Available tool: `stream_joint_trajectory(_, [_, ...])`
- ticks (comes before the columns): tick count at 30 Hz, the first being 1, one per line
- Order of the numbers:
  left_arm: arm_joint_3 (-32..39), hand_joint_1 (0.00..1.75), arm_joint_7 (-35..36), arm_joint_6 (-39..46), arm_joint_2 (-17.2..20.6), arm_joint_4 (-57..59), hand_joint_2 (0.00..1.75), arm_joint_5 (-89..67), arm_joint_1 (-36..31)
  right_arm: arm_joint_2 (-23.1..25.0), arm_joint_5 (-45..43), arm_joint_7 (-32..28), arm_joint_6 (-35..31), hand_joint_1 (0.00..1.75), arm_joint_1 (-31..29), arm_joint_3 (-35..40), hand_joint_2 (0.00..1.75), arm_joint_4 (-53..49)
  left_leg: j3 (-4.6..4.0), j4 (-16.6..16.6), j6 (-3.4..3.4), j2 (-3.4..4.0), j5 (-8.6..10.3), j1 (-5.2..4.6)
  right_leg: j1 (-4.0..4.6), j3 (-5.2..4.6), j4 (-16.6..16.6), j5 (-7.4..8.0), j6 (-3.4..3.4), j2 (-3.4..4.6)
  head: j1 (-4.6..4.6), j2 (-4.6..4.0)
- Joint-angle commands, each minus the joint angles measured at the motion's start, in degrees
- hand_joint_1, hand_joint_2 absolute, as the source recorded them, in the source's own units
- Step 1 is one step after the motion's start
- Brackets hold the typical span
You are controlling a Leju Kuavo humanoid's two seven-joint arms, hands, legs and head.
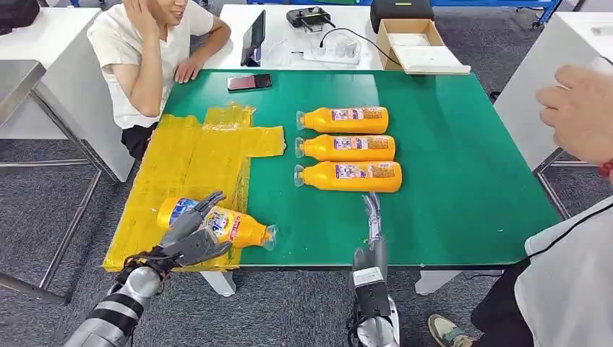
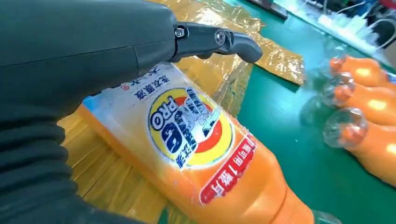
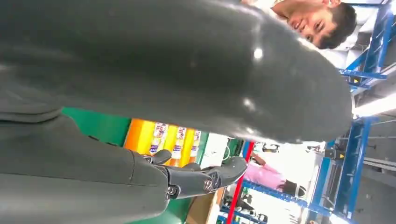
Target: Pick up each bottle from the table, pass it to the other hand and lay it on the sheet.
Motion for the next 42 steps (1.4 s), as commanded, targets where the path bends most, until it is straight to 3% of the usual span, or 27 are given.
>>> stream_joint_trajectory(1, [0.3, 0.00, -0.6, 11.1, -4.4, -12.0, 0.00, 0.1, 10.5, -0.1, 0.1, -1.3, -0.4, 0.00, 0.8, -5.1, 0.00, -2.1, 0.02, -0.1, -0.05, 0.19, -0.03, -0.01, 0.00, -0.06, -0.1, 0.00, -0.07, 0.12, 0.00, 0.00])
stream_joint_trajectory(3, [-0.9, 0.00, -0.3, 15.0, -8.1, -11.7, 0.00, -0.3, 8.8, -0.2, -0.4, -1.1, -1.5, 0.00, 2.1, -6.8, 0.00, -3.5, -0.10, 0.0, -0.03, 0.09, -0.04, 0.01, 0.01, -0.12, -0.1, -0.03, -0.06, -0.02, 0.00, 0.02])
stream_joint_trajectory(7, [-6.4, 0.00, 0.6, 21.5, -11.6, -3.1, 0.00, -0.7, 1.5, -0.9, -1.8, -1.4, -2.2, 0.00, 3.3, -10.3, 0.00, -4.6, -0.48, 0.1, 0.00, -0.49, 0.09, -0.01, 0.01, -0.41, 0.0, -0.09, -0.05, -0.62, -0.02, 0.00])
stream_joint_trajectory(12, [-8.7, 0.00, -0.7, 21.1, -10.9, -5.2, 0.00, 2.4, 2.1, -0.8, -1.9, -1.7, -1.8, 0.00, 3.2, -11.2, 0.00, -4.6, -0.81, 0.0, 0.13, -0.10, 0.11, -0.08, -0.05, -0.75, 0.0, 0.09, 0.08, -0.14, 0.00, 0.02])
stream_joint_trajectory(22, [-8.9, 0.00, -2.6, 19.8, -10.3, -9.9, 0.00, 7.0, 4.0, -0.7, -1.7, -1.8, -2.1, 0.00, 3.1, -10.7, 0.00, -4.8, -1.00, 0.1, 0.11, 0.00, 0.10, -0.01, 0.01, -1.02, 0.0, 0.10, 0.06, -0.09, -0.02, 0.02])
stream_joint_trajectory(23, [-9.1, 0.00, -2.7, 19.8, -10.3, -10.7, 1.75, 7.3, 4.2, -0.7, -1.7, -1.8, -2.2, 0.00, 3.1, -10.7, 0.00, -4.8, -0.95, 0.1, 0.08, 0.05, 0.06, 0.03, 0.05, -0.97, 0.0, 0.07, 0.03, -0.07, 0.00, 0.00])
stream_joint_trajectory(30, [-9.2, 0.00, -3.7, 24.5, -12.7, -8.9, 1.75, 11.7, 2.4, -1.2, -1.8, -1.7, -2.6, 0.00, 2.7, -8.9, 0.00, -4.7, -1.00, 0.1, 0.09, -0.02, 0.08, 0.03, 0.04, -0.96, 0.0, 0.07, 0.03, -0.11, 0.00, 0.00])
stream_joint_trajectory(33, [-9.5, 0.00, -7.4, 29.1, -13.1, -14.0, 1.75, 12.5, 5.1, -1.4, -1.0, -1.8, -4.5, 0.00, 3.7, -9.3, 0.00, -6.1, -1.00, 0.1, 0.08, 0.02, 0.07, 0.00, 0.02, -0.97, 0.0, 0.07, 0.02, -0.07, 0.00, 0.02])
stream_joint_trajectory(36, [-9.6, 0.00, -14.2, 35.4, -15.1, -23.6, 1.75, 18.9, 9.5, -3.2, 4.0, -1.8, -10.6, 0.00, 4.0, -6.8, 0.00, -6.5, -1.07, 0.1, 0.10, 0.05, 0.03, 0.00, 0.02, -1.05, 0.0, 0.06, 0.04, -0.02, 0.00, 0.02])
stream_joint_trajectory(42, [-10.3, 0.00, -13.6, 36.0, -14.7, -24.7, 1.75, 19.0, 9.8, -3.4, 3.8, -1.8, -10.8, 0.00, 3.7, -6.7, 0.00, -6.3, -1.04, 0.1, 0.09, 0.04, 0.05, -0.02, 0.01, -1.01, 0.0, 0.07, 0.04, -0.03, 0.00, 0.02])
